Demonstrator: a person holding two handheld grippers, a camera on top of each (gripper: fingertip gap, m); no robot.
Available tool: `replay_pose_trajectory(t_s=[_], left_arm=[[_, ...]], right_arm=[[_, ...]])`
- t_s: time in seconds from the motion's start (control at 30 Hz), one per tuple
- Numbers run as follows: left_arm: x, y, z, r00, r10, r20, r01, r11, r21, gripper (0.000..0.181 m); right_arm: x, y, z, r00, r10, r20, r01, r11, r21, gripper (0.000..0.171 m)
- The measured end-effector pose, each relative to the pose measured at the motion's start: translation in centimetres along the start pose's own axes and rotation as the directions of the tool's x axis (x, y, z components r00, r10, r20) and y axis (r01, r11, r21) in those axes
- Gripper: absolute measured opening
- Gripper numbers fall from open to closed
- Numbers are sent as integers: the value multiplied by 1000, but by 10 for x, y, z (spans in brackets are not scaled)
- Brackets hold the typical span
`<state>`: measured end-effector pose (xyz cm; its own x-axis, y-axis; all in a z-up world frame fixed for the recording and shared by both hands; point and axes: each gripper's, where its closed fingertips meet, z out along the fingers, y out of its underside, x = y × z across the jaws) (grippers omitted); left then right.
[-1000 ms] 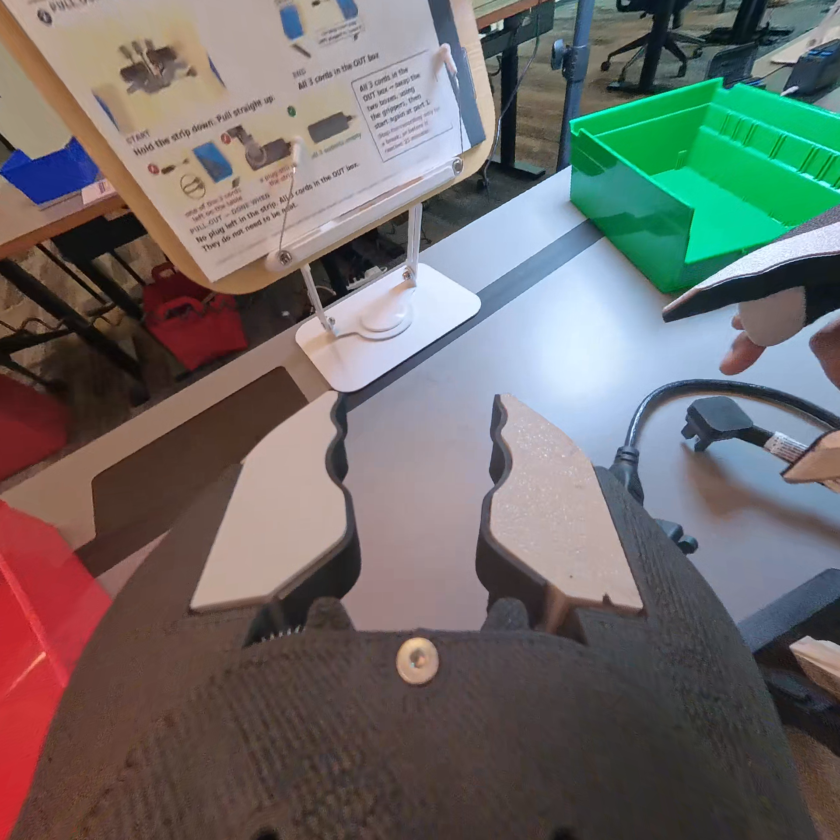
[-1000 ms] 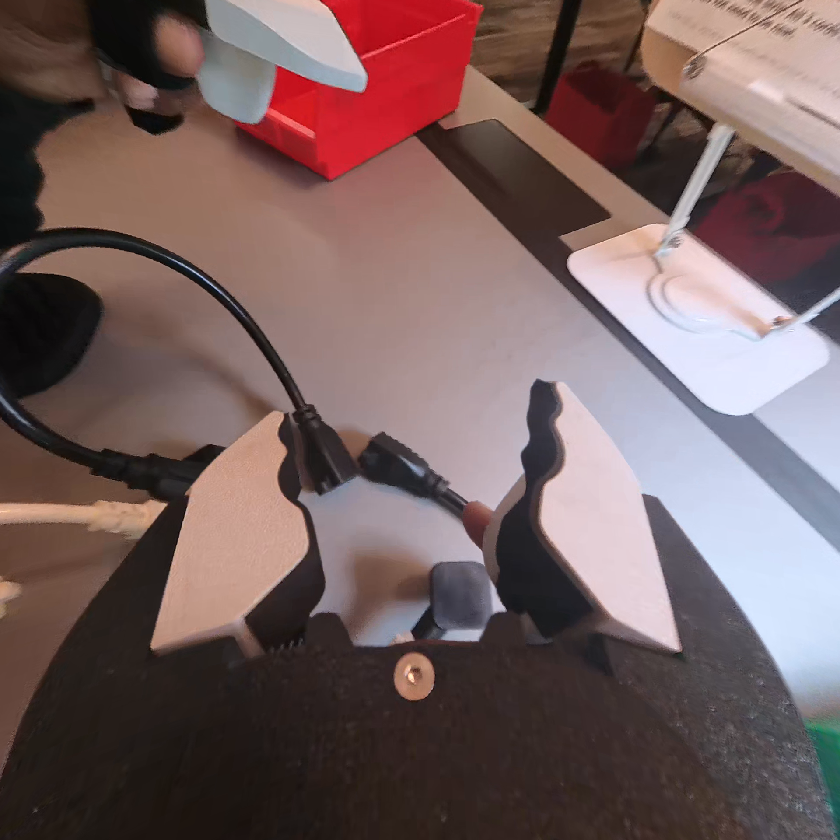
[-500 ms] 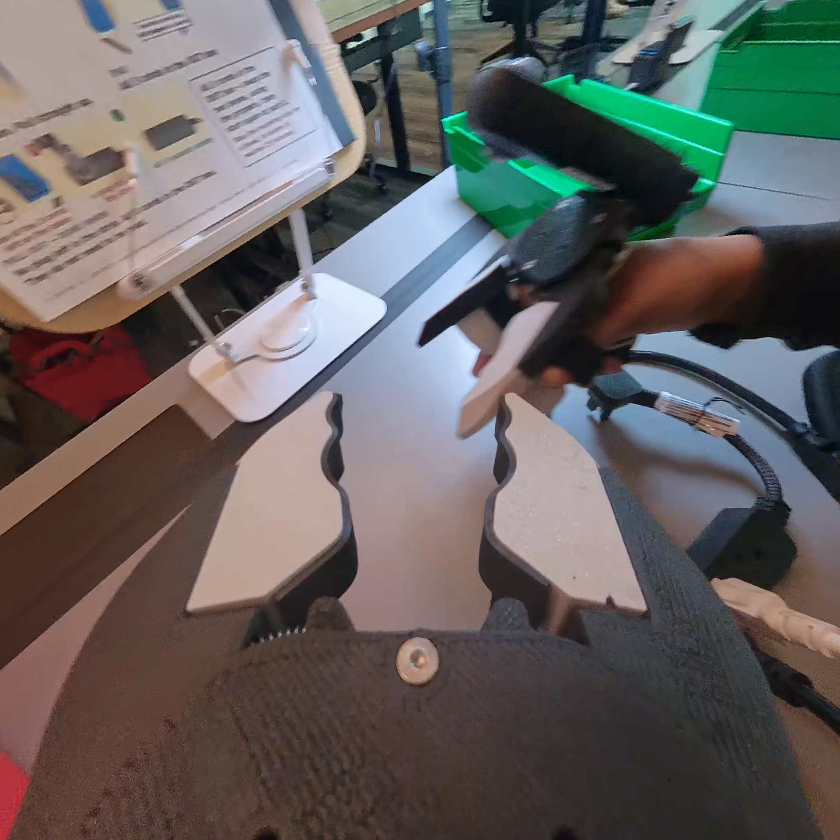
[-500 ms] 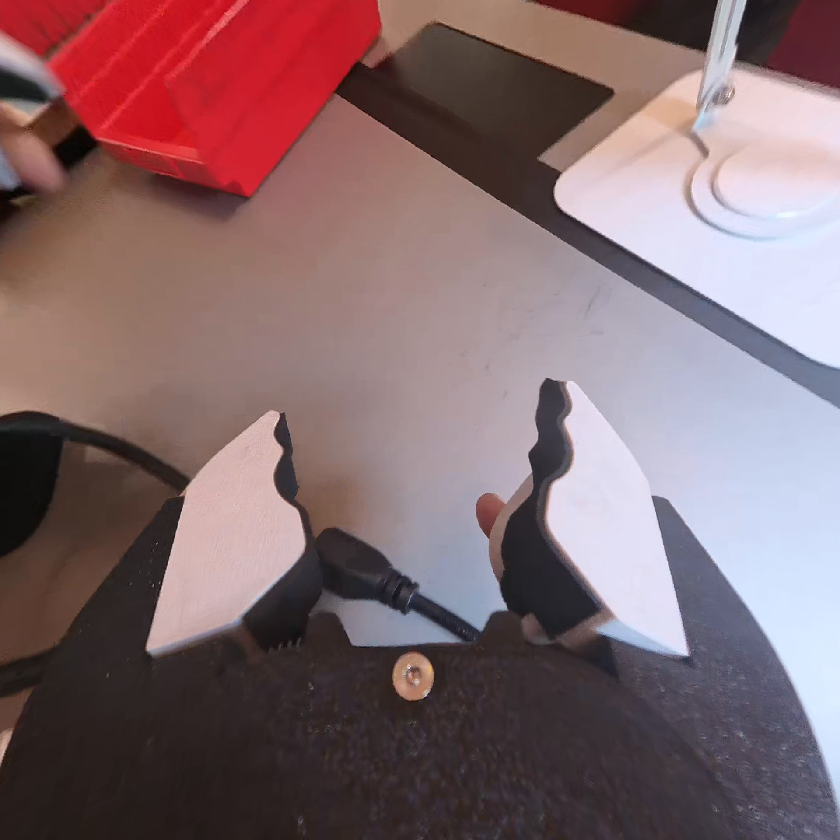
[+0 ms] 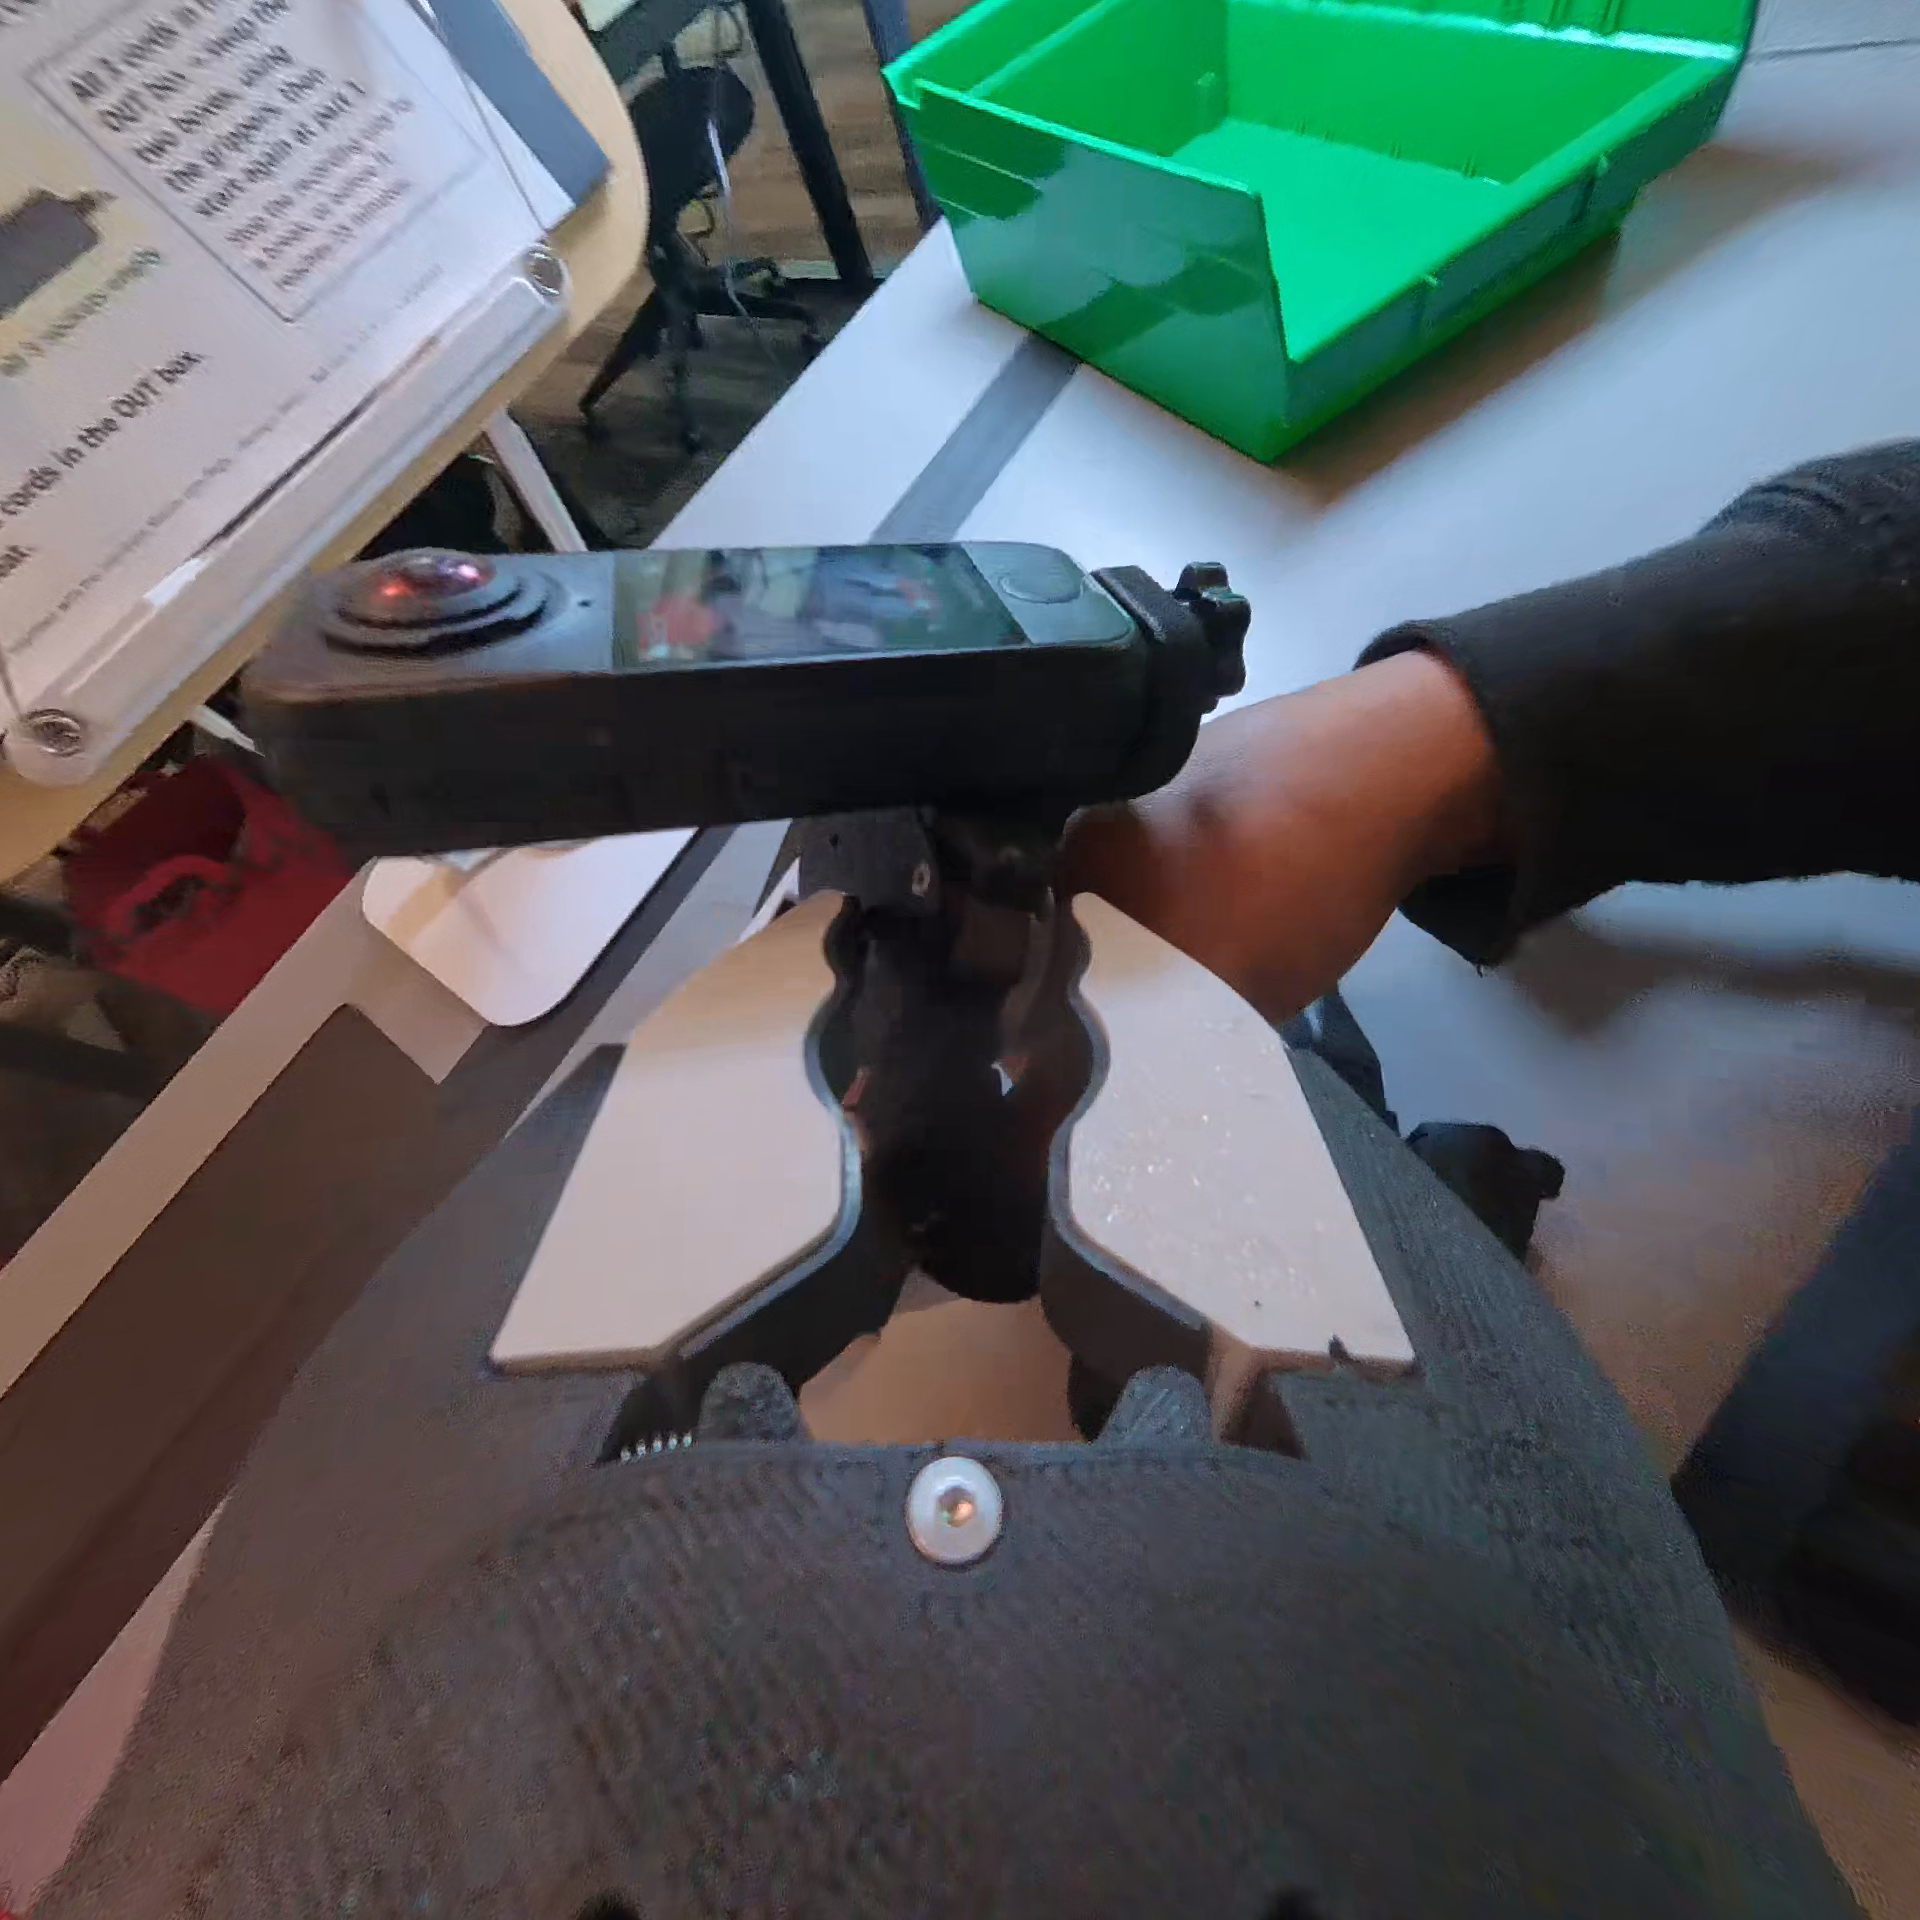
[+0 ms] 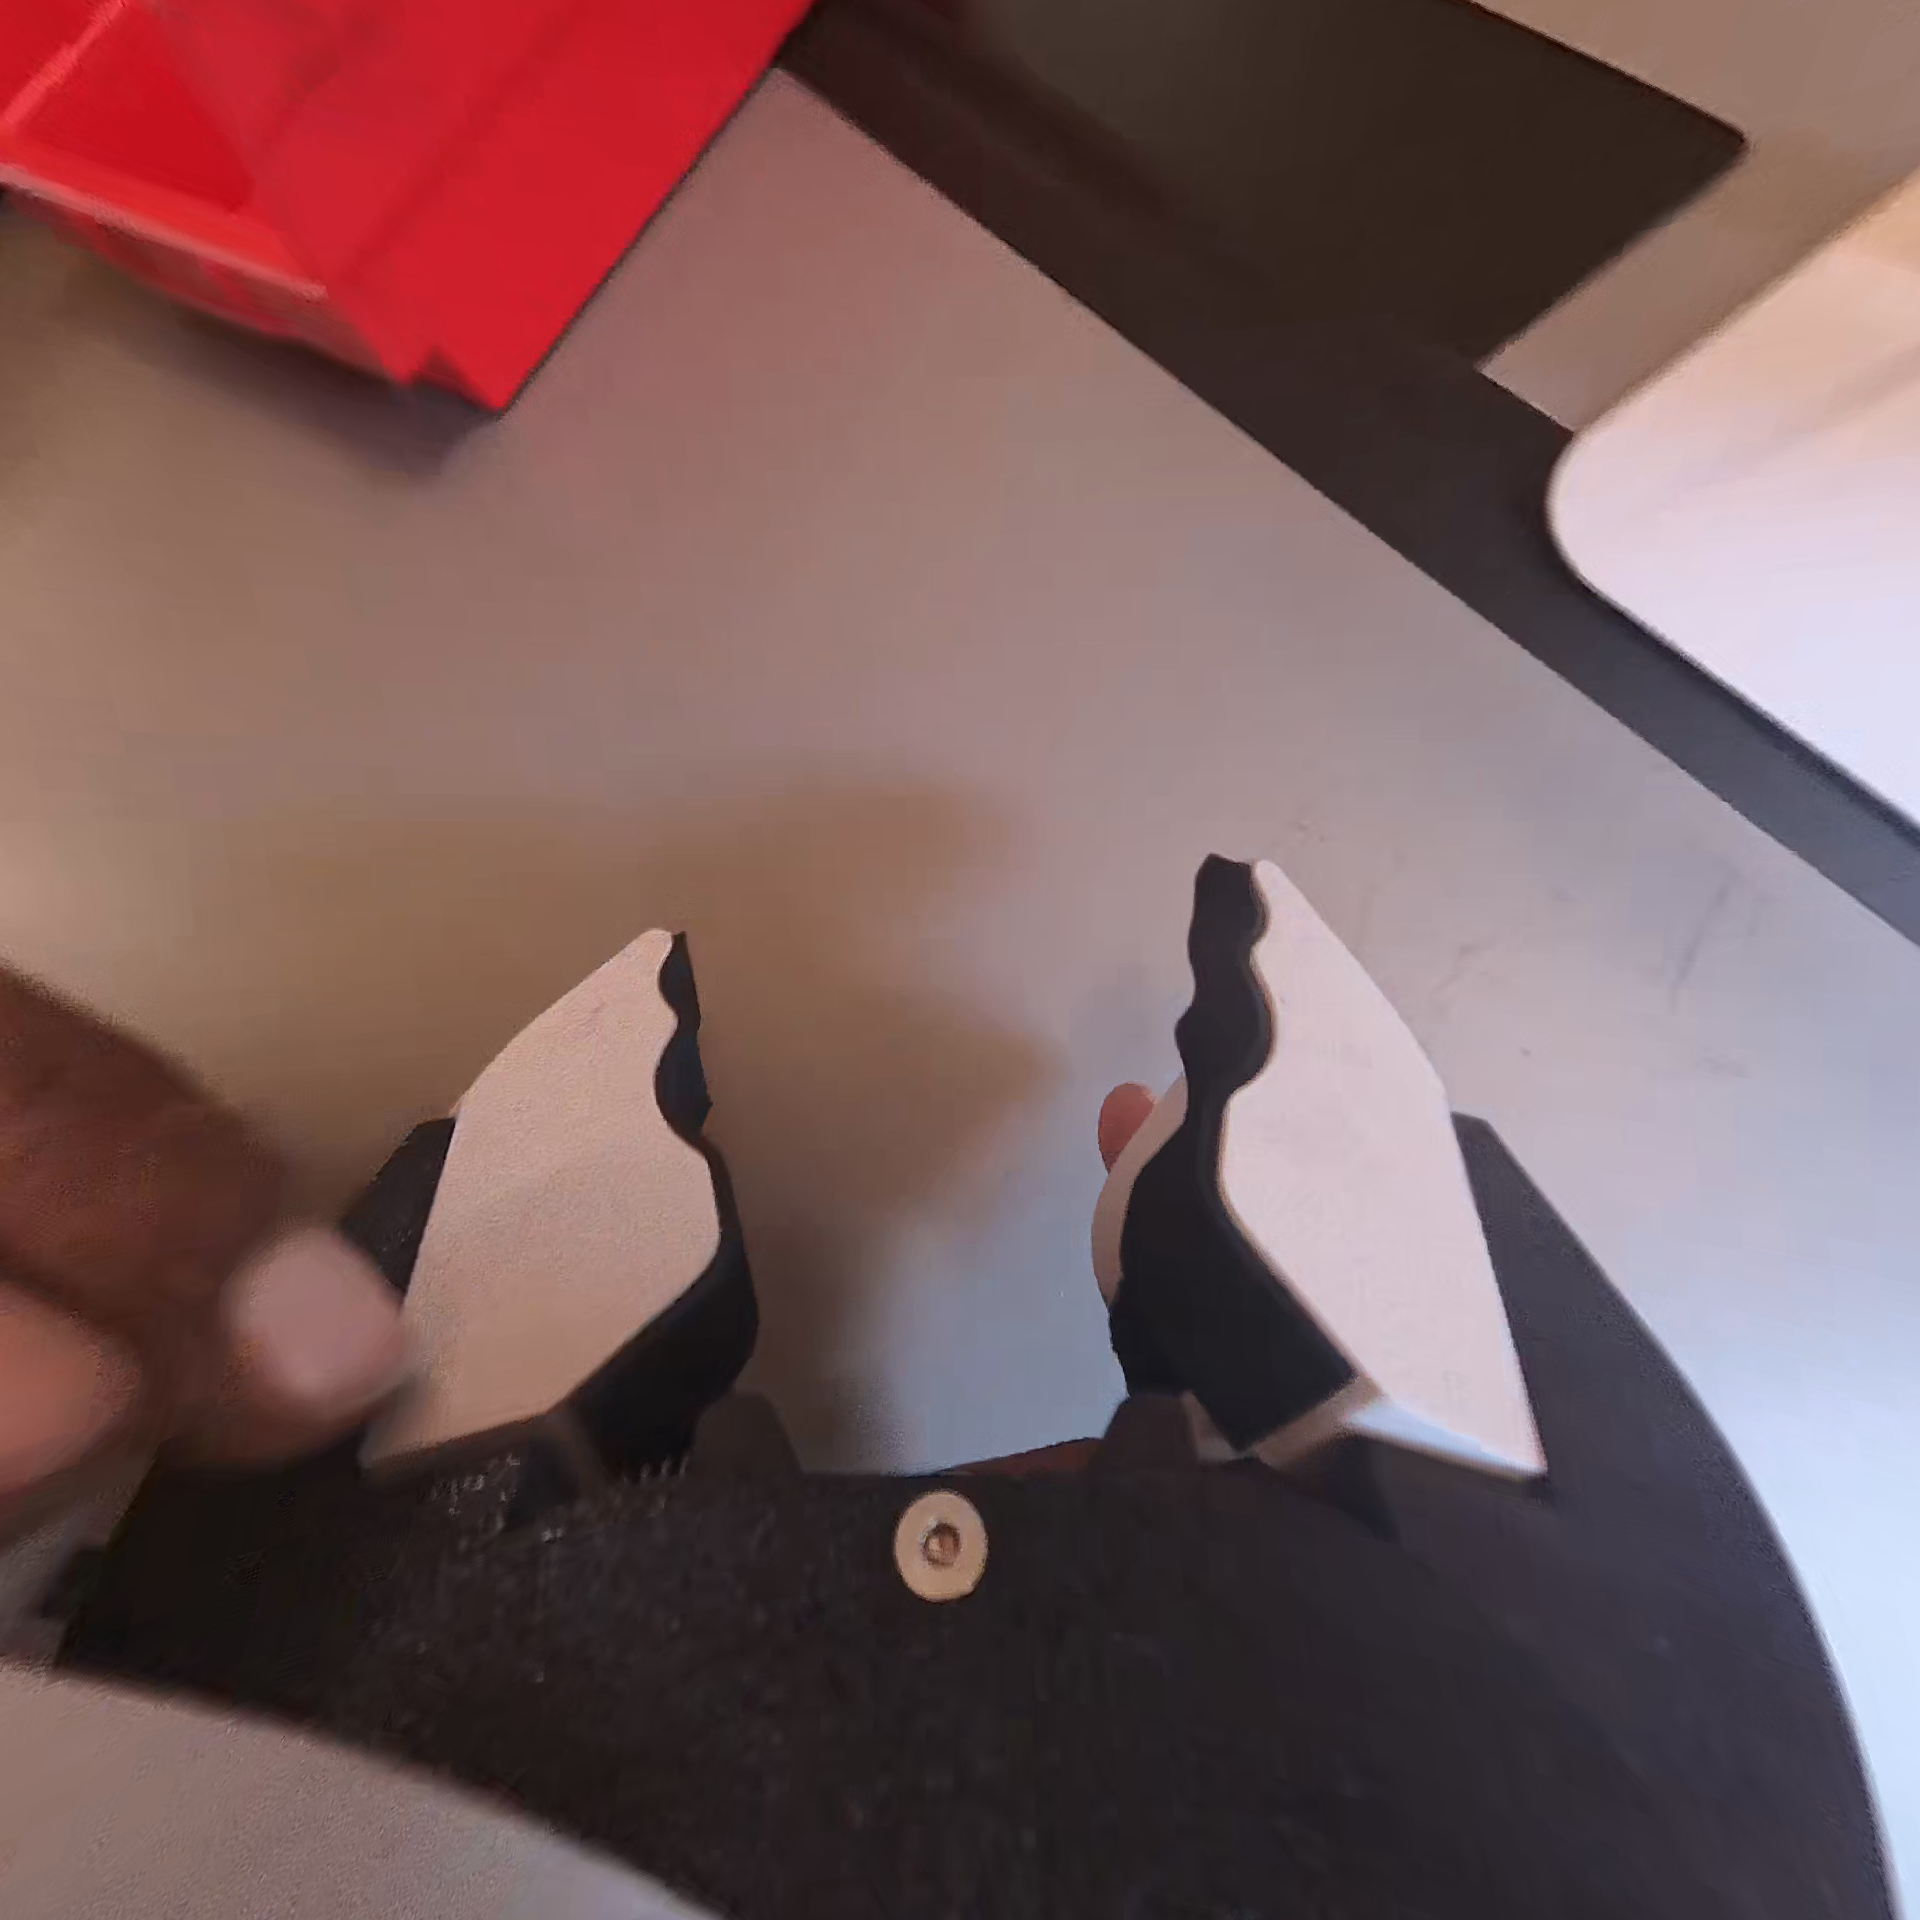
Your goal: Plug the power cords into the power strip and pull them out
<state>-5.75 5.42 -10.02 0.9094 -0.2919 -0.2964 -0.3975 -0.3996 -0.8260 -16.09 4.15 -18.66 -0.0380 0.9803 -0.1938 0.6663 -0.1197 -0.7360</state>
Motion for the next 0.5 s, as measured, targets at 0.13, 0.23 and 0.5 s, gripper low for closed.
replay_pose_trajectory(t_s=[0.13,0.23,0.5], left_arm=[[-4,14,8,996,78,32,-77,997,-29,32],[-6,21,11,997,71,34,-69,996,-56,29],[-19,34,24,995,-41,93,49,995,-86,28]], right_arm=[[4,10,13,1000,10,-10,-10,999,-31,99],[0,27,24,995,97,34,-92,987,-130,113],[62,29,29,935,116,-336,-156,983,-95,147]])
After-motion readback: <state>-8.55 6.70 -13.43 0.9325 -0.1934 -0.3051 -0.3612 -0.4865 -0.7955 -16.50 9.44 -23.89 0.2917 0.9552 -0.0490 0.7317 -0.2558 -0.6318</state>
